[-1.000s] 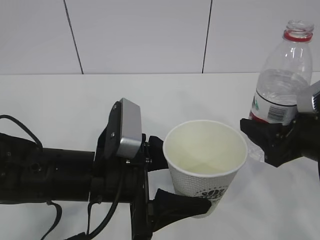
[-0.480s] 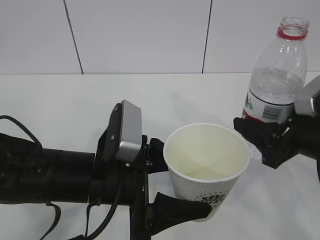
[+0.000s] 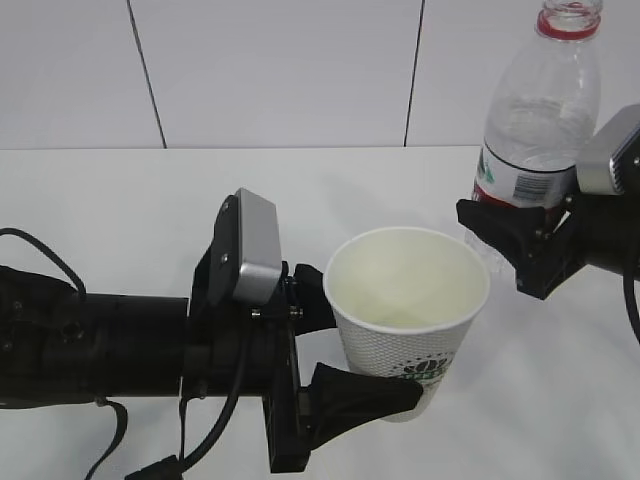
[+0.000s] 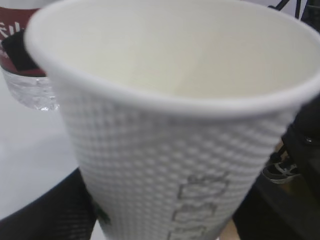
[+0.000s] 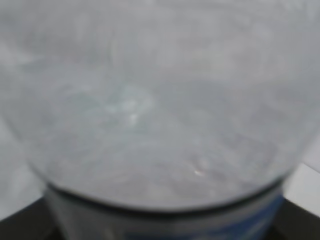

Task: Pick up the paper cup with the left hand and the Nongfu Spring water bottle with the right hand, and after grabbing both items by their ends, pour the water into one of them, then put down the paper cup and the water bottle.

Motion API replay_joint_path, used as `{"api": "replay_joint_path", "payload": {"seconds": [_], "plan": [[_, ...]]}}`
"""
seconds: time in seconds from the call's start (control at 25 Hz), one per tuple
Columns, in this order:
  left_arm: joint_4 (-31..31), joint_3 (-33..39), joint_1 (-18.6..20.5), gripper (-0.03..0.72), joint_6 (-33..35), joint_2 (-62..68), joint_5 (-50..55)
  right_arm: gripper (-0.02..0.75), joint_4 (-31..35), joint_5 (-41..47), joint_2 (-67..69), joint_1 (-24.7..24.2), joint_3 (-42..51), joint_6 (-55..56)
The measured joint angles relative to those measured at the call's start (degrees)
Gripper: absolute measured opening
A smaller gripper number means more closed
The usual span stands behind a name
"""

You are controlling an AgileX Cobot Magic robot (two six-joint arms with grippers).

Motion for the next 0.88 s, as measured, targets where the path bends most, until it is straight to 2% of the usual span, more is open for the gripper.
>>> {"api": "replay_joint_path", "payload": {"seconds": [0.48,0.52,0.88], "plan": [[-0.5,-2.4,0.0,0.564,-5.6,0.0,0.4,0.493,-3.8,5.0,-3.3,0.0,-3.1,0.0],[-0.5,-2.5,0.0,0.564,-5.7,-0.1,0.5,0.512,-3.8,5.4,-4.1,0.0,-3.3,0.1],[0.9,-2.6,0.0,0.561,-7.0,-5.2,4.2,0.495,-8.0,8.4,-7.4,0.0,-4.2,0.1]]}}
